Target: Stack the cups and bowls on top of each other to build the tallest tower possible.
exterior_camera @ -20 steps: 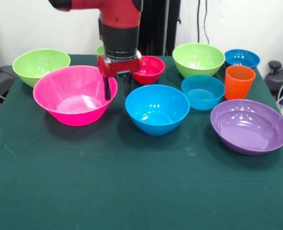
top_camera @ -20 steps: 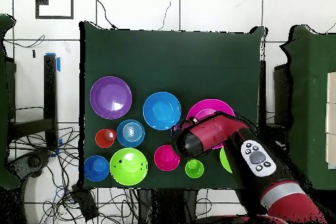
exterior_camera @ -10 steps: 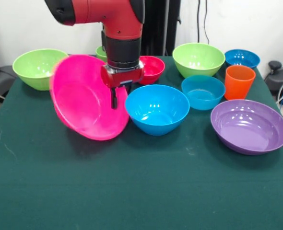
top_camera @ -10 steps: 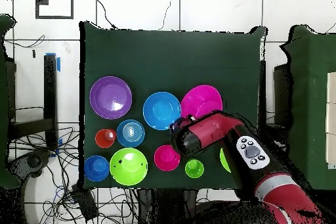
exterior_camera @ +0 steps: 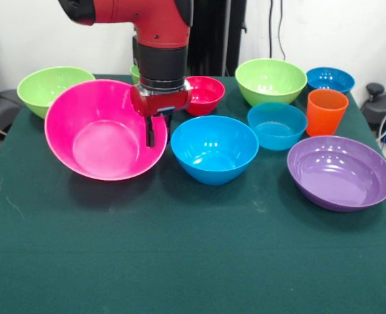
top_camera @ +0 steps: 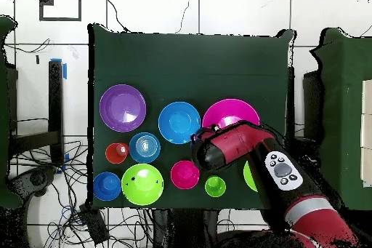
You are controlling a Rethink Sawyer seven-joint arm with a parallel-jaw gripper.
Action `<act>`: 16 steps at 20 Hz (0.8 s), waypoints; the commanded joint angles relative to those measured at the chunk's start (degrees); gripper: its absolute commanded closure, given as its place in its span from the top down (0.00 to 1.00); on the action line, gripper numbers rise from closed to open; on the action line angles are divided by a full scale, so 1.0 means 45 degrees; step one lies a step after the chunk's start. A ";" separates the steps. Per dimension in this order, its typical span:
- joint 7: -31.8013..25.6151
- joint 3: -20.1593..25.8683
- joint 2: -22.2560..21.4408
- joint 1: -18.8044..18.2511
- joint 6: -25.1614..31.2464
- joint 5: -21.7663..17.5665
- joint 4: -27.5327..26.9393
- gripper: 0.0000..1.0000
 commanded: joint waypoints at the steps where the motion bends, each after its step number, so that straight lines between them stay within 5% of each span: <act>1: -0.0582 0.0507 0.0474 -0.0078 -0.0093 -0.0185 -0.0013 0.00; 16: -0.1033 0.1266 -0.0433 -0.0352 0.0750 0.0967 0.1052 0.00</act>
